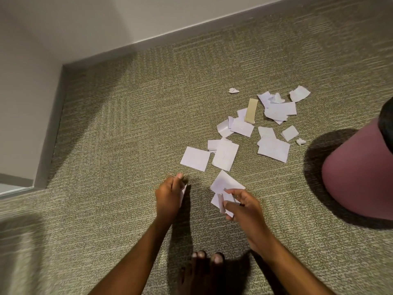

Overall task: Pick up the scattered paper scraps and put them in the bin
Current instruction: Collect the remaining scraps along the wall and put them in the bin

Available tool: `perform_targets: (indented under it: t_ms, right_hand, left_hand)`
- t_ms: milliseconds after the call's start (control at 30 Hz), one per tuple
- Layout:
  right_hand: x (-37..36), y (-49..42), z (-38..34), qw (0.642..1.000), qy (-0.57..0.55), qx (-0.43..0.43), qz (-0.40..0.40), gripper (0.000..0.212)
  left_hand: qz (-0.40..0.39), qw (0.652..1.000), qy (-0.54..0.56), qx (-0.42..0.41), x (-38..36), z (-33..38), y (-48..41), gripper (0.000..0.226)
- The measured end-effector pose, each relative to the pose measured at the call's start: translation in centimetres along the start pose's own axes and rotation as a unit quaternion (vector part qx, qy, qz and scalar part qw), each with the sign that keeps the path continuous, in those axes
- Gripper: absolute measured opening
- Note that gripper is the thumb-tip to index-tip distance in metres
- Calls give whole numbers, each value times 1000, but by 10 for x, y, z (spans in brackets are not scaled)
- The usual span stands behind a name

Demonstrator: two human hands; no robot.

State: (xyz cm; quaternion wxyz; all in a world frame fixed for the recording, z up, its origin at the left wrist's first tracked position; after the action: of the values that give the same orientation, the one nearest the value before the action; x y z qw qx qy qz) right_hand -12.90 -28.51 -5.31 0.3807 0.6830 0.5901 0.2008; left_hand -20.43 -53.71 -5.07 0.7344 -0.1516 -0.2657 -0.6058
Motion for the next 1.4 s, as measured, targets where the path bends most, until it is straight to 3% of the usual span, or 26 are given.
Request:
perform_targets:
  t_ms: [133, 300, 467, 567, 733, 933, 1167, 1300, 1400]
  right_hand:
    - [-11, 3, -10, 1000, -1, 6, 0, 29]
    - [-25, 14, -46, 999, -35, 26, -4, 26]
    - [-29, 29, -88, 984, -163, 63, -26, 25]
    - [-25, 38, -113, 972, -210, 103, -26, 31]
    - [-14, 53, -149, 953, -251, 169, -9, 31]
    - [12, 94, -202, 931, -255, 260, 18, 31]
    - [64, 162, -269, 872, -299, 388, -4, 46]
    - [112, 189, -287, 840, -339, 422, 37, 59]
    - [153, 201, -285, 837, -346, 411, 110, 62]
  left_hand:
    - [-35, 975, 191, 108, -25, 21, 17, 59]
    - [-112, 935, 300, 149, -58, 78, 28, 70]
    - [-89, 890, 405, 190, -82, 120, 18, 85]
    - [-77, 875, 443, 181, -92, 152, 14, 88]
    - [-73, 860, 482, 148, -102, 216, 23, 62]
    - [-104, 863, 494, 27, -95, 307, 41, 44]
    - [-189, 833, 514, -82, -110, 418, 57, 39]
    - [-279, 803, 523, -68, -148, 462, 83, 28]
    - [-345, 801, 488, -39, -180, 476, 107, 48]
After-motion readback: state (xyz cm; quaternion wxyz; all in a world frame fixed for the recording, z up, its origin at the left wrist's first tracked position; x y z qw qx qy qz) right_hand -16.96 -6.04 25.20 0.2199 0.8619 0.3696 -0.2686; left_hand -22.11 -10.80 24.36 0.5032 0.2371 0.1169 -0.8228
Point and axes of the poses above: each hand's wrist, its own y-axis away from the middle knuckle, its own x-axis out of the back of the hand, z = x × y, the point moved 8 cm from there along -y, towards the middle knuckle, and after that the axes turned 10 degrees about -x, right-handed, at the moved point
